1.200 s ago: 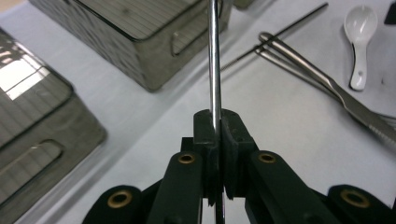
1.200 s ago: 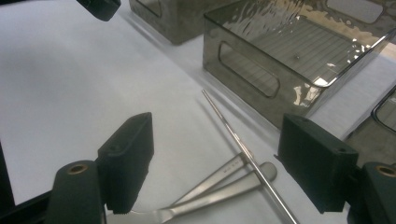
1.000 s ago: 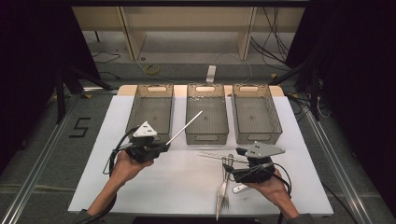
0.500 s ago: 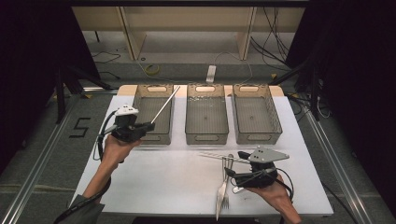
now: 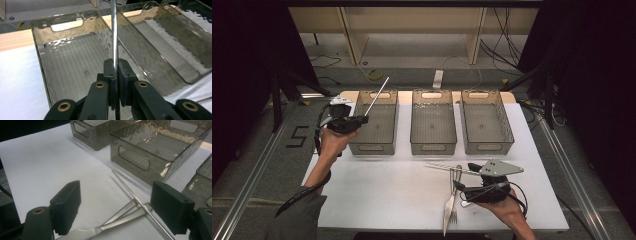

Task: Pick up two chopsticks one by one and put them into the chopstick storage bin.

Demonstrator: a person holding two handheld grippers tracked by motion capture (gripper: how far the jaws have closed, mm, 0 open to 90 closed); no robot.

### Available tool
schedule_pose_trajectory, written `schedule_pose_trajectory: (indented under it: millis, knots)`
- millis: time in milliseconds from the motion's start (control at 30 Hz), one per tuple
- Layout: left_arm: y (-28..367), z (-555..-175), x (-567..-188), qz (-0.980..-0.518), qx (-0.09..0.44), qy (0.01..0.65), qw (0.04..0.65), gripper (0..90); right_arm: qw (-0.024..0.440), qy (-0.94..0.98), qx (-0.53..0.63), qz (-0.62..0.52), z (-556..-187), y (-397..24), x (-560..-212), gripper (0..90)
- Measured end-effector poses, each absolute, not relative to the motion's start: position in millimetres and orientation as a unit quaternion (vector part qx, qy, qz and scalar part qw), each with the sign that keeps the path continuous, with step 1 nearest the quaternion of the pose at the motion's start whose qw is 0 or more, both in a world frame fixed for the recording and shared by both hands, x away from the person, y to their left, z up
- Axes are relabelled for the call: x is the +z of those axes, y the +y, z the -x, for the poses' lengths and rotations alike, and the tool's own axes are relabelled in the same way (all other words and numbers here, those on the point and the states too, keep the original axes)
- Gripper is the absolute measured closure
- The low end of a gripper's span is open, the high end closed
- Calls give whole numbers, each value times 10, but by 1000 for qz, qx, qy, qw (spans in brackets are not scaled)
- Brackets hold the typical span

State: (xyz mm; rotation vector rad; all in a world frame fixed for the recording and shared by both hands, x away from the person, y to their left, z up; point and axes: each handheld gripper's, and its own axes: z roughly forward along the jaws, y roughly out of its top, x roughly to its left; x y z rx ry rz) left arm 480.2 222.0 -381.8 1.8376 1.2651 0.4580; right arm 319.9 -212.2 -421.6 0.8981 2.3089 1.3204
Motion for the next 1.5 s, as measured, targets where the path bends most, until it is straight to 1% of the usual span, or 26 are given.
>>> schedule_pose_trajectory:
  millis: [233, 367, 833, 900, 1000, 1033, 1067, 1167, 1200, 1233, 1267, 1367, 1433, 1467, 1500]
  knots:
    - [2253, -4980, -3917, -728, 183, 522, 404, 852, 162, 814, 460, -315, -3205, -2113, -4231, 257]
    - [2245, -5045, -3980, -732, 186, 530, 386, 852, 166, 814, 460, -314, -3201, -2112, -4223, 258]
    - [2270, -5145, -4176, -727, 182, 553, 364, 845, 162, 819, 457, -308, -3201, -2100, -4227, 259]
    - [2260, -5151, -4189, -729, 188, 554, 356, 836, 163, 818, 457, -308, -3201, -2101, -4226, 260]
    - [2258, -5156, -4176, -722, 198, 561, 352, 740, 164, 817, 460, -306, -3202, -2103, -4221, 260]
    - [2256, -5153, -4165, -717, 202, 565, 355, 664, 162, 817, 460, -306, -3203, -2105, -4220, 260]
    - [2258, -5144, -4150, -716, 201, 565, 358, 664, 162, 817, 460, -306, -3203, -2105, -4220, 260]
    - [2257, -5096, -4101, -713, 189, 561, 375, 581, 163, 818, 459, -305, -3206, -2103, -4219, 260]
    - [2255, -5076, -4085, -713, 181, 561, 381, 543, 162, 819, 458, -305, -3208, -2103, -4213, 259]
    - [2250, -5048, -4068, -712, 176, 559, 387, 465, 162, 822, 454, -304, -3217, -2102, -4199, 256]
    - [2242, -5013, -4049, -711, 171, 556, 394, 465, 162, 822, 454, -304, -3217, -2102, -4199, 256]
    - [2207, -4895, -4008, -710, 144, 547, 419, 370, 148, 834, 444, -292, -3254, -2102, -4186, 254]
    - [2159, -4796, -3987, -720, 142, 532, 423, 315, 154, 843, 430, -286, -3268, -2090, -4185, 254]
    - [2140, -4745, -3974, -725, 140, 523, 425, 284, 147, 847, 425, -282, -3292, -2092, -4180, 255]
    - [2119, -4695, -3959, -727, 139, 518, 429, 284, 147, 847, 425, -282, -3292, -2092, -4180, 255]
